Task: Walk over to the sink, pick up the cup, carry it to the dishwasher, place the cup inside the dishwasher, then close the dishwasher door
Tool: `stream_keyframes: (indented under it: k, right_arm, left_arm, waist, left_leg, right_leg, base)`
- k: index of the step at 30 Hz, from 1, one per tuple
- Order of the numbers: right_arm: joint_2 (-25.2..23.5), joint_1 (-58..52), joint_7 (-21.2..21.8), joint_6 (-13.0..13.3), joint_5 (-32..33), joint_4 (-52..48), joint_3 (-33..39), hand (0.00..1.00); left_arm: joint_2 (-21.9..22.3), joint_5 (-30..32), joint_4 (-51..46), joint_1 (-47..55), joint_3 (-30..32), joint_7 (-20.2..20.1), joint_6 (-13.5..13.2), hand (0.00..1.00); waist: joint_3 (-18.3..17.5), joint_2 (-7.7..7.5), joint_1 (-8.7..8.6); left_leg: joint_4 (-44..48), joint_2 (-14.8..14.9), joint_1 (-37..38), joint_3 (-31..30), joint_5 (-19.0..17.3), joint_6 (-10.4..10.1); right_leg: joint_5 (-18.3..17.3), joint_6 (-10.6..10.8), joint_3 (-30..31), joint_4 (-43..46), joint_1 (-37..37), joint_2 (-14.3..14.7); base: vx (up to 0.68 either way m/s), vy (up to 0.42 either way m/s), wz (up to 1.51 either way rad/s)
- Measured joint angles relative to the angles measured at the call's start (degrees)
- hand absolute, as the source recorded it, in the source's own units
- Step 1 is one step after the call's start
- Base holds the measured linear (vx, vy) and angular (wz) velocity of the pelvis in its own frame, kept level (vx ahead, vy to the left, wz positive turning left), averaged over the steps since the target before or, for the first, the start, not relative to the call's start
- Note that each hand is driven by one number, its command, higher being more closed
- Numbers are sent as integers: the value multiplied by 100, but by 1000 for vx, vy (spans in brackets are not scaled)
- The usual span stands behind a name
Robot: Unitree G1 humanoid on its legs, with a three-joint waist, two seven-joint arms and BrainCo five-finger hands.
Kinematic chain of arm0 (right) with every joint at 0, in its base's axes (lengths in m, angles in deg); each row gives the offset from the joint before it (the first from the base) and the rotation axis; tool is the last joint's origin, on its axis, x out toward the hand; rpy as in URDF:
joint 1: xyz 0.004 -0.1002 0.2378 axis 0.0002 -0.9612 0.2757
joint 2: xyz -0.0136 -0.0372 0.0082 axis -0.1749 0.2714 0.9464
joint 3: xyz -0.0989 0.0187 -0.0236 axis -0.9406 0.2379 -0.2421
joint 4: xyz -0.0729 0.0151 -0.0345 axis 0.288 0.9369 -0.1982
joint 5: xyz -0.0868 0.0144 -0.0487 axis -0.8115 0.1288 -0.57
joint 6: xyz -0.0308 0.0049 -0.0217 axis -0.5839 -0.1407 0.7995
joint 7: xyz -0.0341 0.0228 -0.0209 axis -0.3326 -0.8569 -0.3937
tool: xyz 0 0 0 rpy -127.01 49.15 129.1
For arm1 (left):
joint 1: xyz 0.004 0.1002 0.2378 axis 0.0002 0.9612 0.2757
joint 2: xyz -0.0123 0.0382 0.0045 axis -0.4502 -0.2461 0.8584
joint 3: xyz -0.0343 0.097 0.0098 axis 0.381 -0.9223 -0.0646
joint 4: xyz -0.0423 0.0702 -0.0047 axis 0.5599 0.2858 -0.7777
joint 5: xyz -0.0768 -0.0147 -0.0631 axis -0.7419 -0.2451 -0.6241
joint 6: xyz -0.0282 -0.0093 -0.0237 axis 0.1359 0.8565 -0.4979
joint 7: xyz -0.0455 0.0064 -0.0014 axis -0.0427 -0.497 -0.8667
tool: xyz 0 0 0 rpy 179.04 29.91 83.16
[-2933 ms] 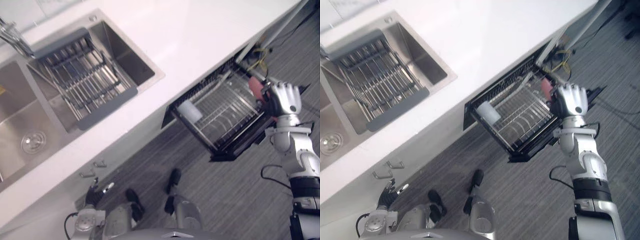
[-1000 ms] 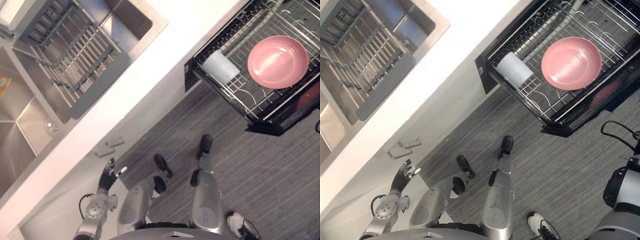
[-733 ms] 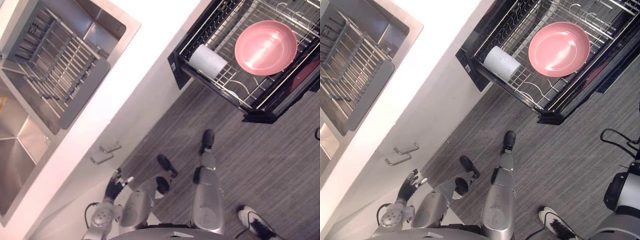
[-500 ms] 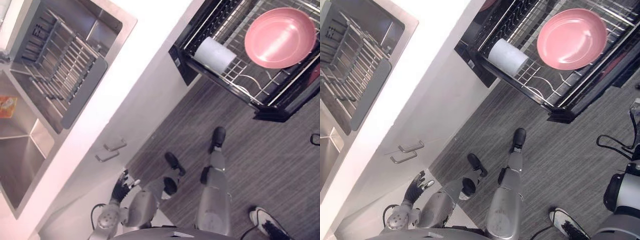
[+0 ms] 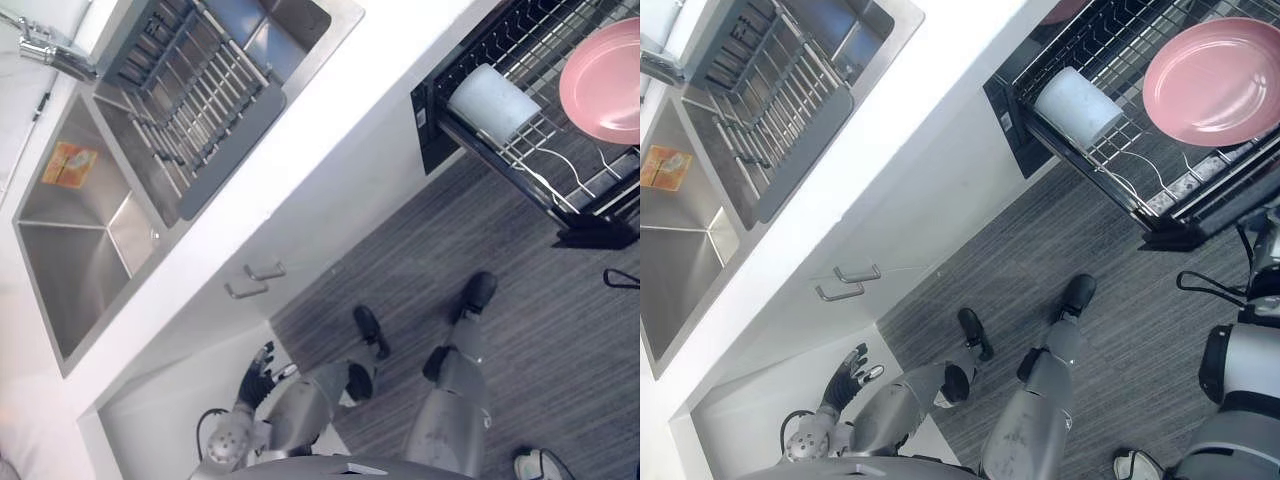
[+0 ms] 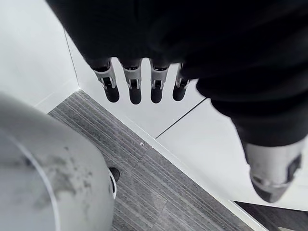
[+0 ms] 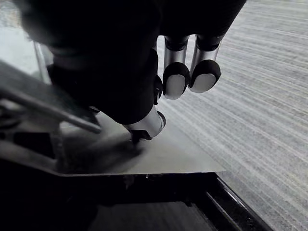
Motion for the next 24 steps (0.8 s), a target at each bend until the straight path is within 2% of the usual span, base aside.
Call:
stream_keyframes:
  k: [1, 3, 5, 8, 9, 11, 12, 15, 17, 18, 24]
  right_arm:
    - [-55, 136, -2, 41, -147, 132, -137, 100]
    - [-174, 385, 20, 57, -287, 183, -413, 100]
    - [-210, 709, 23, 229, -635, 289, -770, 100]
    - [-262, 1019, 14, 279, -960, 353, -1157, 100]
    - [-283, 1087, 14, 289, -1035, 353, -1214, 100]
    - [-354, 1333, 16, 580, -1331, 319, -1417, 100]
    - [-392, 1447, 15, 629, -1565, 337, -1544, 100]
    - [-529, 1669, 18, 879, -1970, 311, -1716, 100]
    - [-615, 1732, -12, 877, -2125, 357, -1831, 100]
    - [-575, 1686, 23, 901, -2306, 348, -1928, 0]
    - [-570, 1483, 87, 945, -2594, 337, -2002, 0]
  left_arm:
    - [23, -1, -24, 18, -77, 1, -1, 0]
    - [42, -90, -45, 107, -91, 3, 3, 0]
    - [44, -218, -39, 201, -92, 12, 5, 0]
    - [53, -225, -19, 330, -92, 17, 0, 0]
    - [53, -225, -15, 361, -92, 11, 0, 0]
    - [52, -226, 54, 391, -89, -24, -4, 0]
    - [52, -225, 106, 397, -70, -64, -18, 0]
    - [51, -224, 202, 417, -46, -146, -74, 0]
    - [39, -224, 187, 479, -26, -191, -129, 0]
    - [41, -224, 186, 538, -29, -235, -167, 0]
    - [41, -331, 195, 556, 26, -260, -270, 0]
  waist:
    - [-58, 71, 9]
    - [-90, 111, 27]
    - [-135, 164, 170]
    - [-175, 213, 282]
    - [-178, 217, 274]
    - [-182, 222, 282]
    - [-183, 223, 340]
    - [-183, 223, 353]
    - [-183, 223, 383]
    - [-183, 223, 338]
    - [-158, 192, 304]
  left_leg:
    - [-12, 7, 1, -126, -1, -23]
    - [-50, 10, 3, -266, 49, -63]
    - [-111, 12, 2, -438, 142, -85]
    - [-193, 13, 6, -711, 262, -132]
    - [-205, 12, 6, -762, 285, -131]
    - [-203, 7, 33, -904, 332, -130]
    - [-202, -2, 73, -1003, 352, -117]
    - [-203, -21, 94, -1141, 390, -132]
    - [-203, -21, 115, -1230, 424, -119]
    - [-206, -26, 117, -1280, 431, -125]
    - [-232, 33, 288, -1347, 448, -151]
  right_leg:
    - [-69, -9, -128, 90, 40, -30]
    - [-153, -27, -224, 246, 41, -86]
    - [-254, -55, -369, 437, 40, -150]
    - [-481, -92, -596, 828, 23, -285]
    - [-524, -80, -644, 920, 19, -321]
    - [-708, -59, -757, 1234, 24, -444]
    - [-891, -25, -826, 1516, 32, -553]
    - [-1146, -23, -960, 1917, 25, -735]
    - [-1302, -23, -1051, 2134, 49, -828]
    - [-1354, -14, -1096, 2213, 57, -870]
    - [-1544, -15, -1157, 2353, 204, -874]
  base:
    - [31, -80, 42]
    - [17, -79, 38]
    - [1, -84, 34]
    - [12, -91, 41]
    - [26, -85, 44]
    - [32, -88, 40]
    - [31, -91, 42]
    - [26, -72, 35]
    - [34, -78, 31]
    - [34, -76, 22]
    - [28, -77, 5]
